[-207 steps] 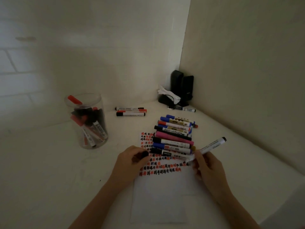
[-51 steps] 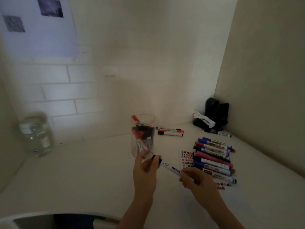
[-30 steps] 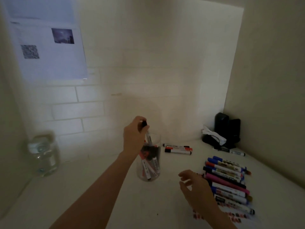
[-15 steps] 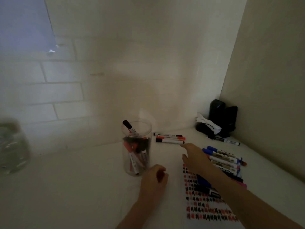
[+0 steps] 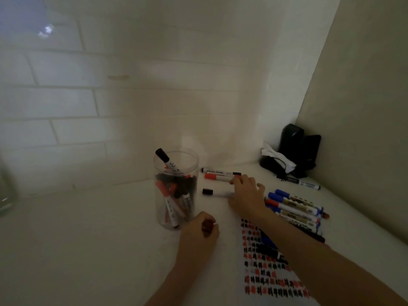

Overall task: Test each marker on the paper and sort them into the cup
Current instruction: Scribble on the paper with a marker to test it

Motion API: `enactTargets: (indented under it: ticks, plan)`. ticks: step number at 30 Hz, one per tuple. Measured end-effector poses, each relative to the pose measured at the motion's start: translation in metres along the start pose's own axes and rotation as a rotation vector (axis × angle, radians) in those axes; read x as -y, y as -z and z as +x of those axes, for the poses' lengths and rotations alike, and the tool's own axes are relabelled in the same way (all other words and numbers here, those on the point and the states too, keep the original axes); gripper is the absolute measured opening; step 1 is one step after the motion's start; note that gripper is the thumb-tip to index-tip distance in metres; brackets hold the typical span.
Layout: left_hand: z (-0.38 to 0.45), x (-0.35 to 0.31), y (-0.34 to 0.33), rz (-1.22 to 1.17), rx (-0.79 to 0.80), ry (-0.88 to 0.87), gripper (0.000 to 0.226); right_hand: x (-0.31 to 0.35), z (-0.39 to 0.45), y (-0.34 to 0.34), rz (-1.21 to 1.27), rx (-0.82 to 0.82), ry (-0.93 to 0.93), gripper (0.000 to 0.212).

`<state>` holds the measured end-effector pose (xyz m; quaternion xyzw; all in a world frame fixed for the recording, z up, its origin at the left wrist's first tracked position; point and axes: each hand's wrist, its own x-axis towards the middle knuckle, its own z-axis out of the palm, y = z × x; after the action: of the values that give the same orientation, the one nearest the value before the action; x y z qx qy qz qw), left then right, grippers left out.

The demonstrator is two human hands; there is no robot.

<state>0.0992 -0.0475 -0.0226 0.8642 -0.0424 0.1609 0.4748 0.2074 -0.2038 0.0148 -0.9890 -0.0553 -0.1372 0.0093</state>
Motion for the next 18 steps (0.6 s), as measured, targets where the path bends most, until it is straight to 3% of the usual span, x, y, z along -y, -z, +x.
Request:
enactTargets:
  ticks: [3, 6, 8, 14, 16, 18]
  plan:
    - [-0.002, -0.001, 0.0, -0.006, 0.009, 0.015, 0.003, -0.002, -0.009, -0.004, -0.054, 0.091, -0.014, 0.037]
    - [-0.002, -0.001, 0.003, -0.002, 0.005, 0.005, 0.004, -0.001, -0.021, 0.01, 0.044, 0.031, 0.047, 0.029]
    - [-0.003, -0.002, 0.005, -0.026, -0.003, -0.02, 0.006, -0.003, -0.035, 0.037, 0.366, -0.011, 0.01, 0.024]
    - [-0.004, -0.004, 0.007, -0.079, 0.033, -0.007, 0.011, -0.035, -0.132, 0.122, 1.362, -0.008, -0.401, 0.016]
    - [-0.005, -0.007, 0.009, -0.085, 0.065, -0.005, 0.01, -0.045, -0.168, 0.127, 1.485, 0.07, -0.498, 0.017]
    - [-0.008, -0.016, 0.01, -0.088, 0.113, -0.027, 0.005, -0.052, -0.191, 0.121, 1.449, 0.081, -0.603, 0.019]
